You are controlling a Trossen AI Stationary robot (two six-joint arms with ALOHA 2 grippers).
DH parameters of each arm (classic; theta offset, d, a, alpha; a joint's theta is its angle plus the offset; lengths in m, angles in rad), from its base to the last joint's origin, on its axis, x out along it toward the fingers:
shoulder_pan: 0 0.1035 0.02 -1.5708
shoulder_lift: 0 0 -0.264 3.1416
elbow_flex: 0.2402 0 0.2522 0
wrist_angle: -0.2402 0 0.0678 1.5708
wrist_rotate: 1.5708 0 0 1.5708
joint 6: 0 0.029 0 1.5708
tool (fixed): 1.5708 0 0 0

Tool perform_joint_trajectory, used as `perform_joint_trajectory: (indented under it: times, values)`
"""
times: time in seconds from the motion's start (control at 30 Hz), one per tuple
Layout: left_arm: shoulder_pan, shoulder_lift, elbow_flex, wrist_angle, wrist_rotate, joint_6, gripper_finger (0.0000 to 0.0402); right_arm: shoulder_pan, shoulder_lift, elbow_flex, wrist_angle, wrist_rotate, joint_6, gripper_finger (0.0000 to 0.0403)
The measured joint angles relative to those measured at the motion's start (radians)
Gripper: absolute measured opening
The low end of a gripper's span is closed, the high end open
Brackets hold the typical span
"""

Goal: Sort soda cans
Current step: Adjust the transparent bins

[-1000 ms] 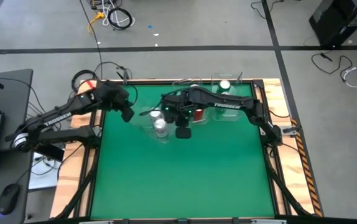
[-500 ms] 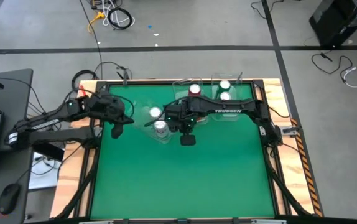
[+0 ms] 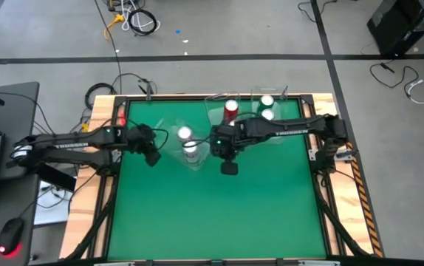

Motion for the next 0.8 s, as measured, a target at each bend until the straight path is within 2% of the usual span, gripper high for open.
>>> perform_joint_trajectory:
  times: [0.2, 0.47, 0.67, 0.8]
  values:
    - [0.013, 0.008, -0.077, 0.268, -0.151, -0.047, 0.0000, 0.013, -0.040, -0.198, 0.223, 0.014, 0.092, 0.0002]
    - [0.129, 0.015, -0.147, 0.442, -0.228, -0.012, 0.0000, 0.046, -0.034, -0.344, 0.489, 0.248, 0.249, 0.0002]
    - [0.236, 0.012, -0.148, 0.573, -0.228, 0.131, 0.0000, 0.050, 0.006, -0.358, 0.653, 0.306, 0.287, 0.0003]
    - [0.254, 0.012, -0.114, 0.618, -0.137, 0.192, 0.0000, 0.051, 0.066, -0.359, 0.818, 0.286, 0.283, 0.0003]
